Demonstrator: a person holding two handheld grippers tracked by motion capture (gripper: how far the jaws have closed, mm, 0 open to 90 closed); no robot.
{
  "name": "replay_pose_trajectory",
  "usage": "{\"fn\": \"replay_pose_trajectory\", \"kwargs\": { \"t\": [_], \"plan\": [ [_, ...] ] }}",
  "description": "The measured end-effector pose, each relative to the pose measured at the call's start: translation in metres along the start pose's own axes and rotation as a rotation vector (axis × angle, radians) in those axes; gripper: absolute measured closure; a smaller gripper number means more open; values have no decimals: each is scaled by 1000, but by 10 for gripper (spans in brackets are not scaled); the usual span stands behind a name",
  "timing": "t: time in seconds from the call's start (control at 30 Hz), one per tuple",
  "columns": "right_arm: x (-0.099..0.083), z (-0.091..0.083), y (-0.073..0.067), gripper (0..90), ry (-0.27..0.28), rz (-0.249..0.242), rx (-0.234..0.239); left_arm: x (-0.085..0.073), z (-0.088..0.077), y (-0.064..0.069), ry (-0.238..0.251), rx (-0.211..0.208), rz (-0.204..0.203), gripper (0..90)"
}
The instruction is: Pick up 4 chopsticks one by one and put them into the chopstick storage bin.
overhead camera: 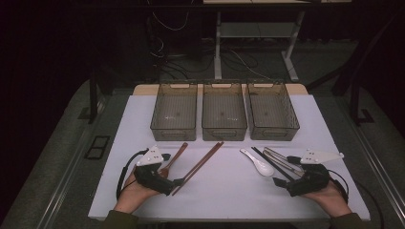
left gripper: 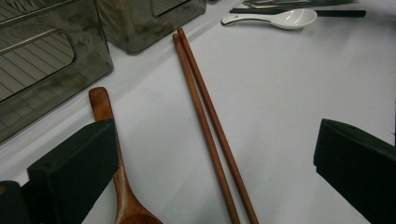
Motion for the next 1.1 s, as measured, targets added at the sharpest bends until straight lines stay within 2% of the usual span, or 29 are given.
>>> {"fn": "replay_pose_trajectory", "kwargs": {
  "t": [0.3, 0.67, 1.0, 1.1],
  "plan": [
    [-1, -4, 8, 8, -15, 30, -18, 0, 0, 0, 15, -2, -11, 0],
    [-6, -7, 19, 28, -38, 36, -60, -1, 2, 4, 9, -12, -7, 0],
    [-10, -9, 26, 62, -72, 40, -68, 0, 3, 7, 11, -22, -7, 0],
    [-12, -9, 27, 108, -83, 43, -60, 0, 3, 7, 12, -23, -10, 0]
  ]
}}
Point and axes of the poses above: each handheld gripper's, and its own axes: z roughly forward along the jaws, x roughly out of its top, y roughly to its right, the point moved 5 cm from there along z, roughly forward along the jaws, and after that the axes turned 9 degrees about y, right-handed, at the moved point
